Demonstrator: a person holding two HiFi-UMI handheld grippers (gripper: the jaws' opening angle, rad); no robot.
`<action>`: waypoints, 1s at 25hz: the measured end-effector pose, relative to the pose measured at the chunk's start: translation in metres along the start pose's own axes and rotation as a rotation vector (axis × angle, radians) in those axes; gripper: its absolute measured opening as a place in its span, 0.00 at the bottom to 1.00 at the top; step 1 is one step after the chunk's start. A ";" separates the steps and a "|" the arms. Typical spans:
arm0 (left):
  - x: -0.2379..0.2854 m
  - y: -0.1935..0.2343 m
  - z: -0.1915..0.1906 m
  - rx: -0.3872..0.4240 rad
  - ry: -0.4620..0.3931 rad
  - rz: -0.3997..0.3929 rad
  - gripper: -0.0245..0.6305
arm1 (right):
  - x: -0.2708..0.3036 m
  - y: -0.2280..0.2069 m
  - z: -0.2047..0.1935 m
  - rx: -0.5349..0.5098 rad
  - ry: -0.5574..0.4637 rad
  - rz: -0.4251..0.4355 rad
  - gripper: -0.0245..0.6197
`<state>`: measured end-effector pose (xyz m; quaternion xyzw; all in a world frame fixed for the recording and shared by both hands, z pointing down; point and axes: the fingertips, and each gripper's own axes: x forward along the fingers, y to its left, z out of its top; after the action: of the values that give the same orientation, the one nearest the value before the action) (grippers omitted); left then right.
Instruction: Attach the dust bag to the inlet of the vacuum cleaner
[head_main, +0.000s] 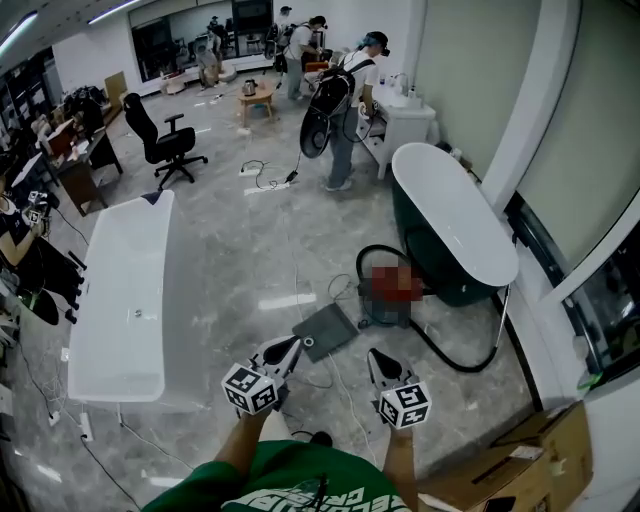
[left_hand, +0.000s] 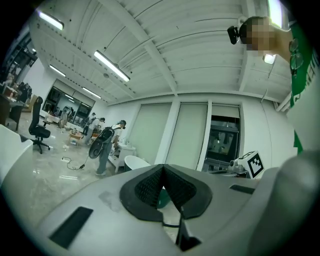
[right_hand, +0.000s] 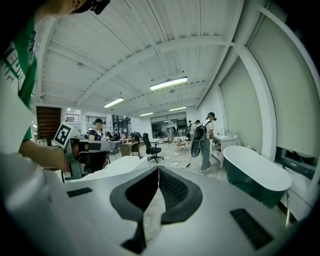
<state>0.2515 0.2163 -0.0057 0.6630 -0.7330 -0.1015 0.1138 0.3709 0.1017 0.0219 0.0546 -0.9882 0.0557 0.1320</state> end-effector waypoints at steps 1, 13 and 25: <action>0.002 0.009 -0.001 -0.014 -0.001 -0.004 0.04 | 0.007 0.001 0.000 -0.007 0.013 -0.006 0.05; 0.005 0.154 0.036 -0.063 0.000 -0.049 0.04 | 0.149 0.035 0.043 -0.030 0.049 -0.034 0.05; -0.022 0.271 0.064 -0.100 0.008 -0.081 0.04 | 0.266 0.100 0.069 -0.061 0.087 -0.031 0.05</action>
<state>-0.0232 0.2657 0.0135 0.6859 -0.6991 -0.1397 0.1455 0.0857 0.1672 0.0169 0.0634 -0.9817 0.0258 0.1775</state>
